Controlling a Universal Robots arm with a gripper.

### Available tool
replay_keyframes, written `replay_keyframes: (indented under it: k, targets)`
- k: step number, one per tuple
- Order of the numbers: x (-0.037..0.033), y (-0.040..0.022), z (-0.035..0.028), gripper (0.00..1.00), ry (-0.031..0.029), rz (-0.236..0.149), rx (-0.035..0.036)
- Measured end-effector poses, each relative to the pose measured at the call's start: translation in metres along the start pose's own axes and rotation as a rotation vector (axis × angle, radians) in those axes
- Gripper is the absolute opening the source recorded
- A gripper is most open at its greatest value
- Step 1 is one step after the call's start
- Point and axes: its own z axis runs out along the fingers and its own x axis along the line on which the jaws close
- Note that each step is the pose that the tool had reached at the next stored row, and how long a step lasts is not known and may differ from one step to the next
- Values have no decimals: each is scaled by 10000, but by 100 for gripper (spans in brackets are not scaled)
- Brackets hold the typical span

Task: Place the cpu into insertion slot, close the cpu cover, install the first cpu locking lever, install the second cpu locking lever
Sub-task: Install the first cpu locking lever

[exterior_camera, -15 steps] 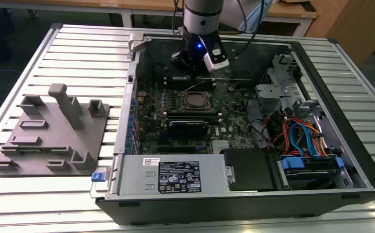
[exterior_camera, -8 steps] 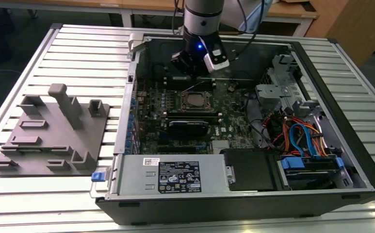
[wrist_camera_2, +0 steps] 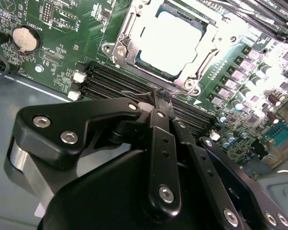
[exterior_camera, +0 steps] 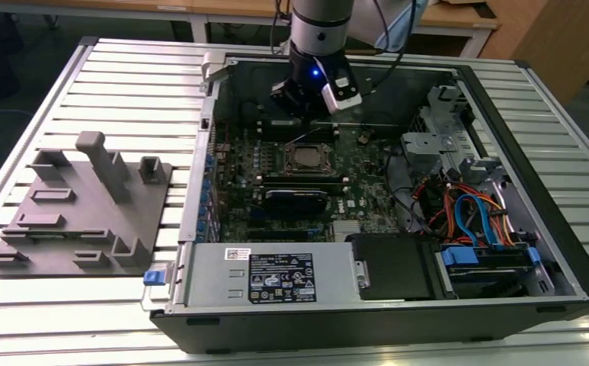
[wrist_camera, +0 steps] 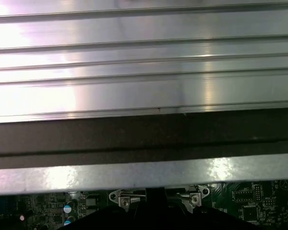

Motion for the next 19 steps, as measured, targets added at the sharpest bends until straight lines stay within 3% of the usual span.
replay_keyframes:
  k: [19]
  targets:
    - [-121,38,87,10,1,-12,0]
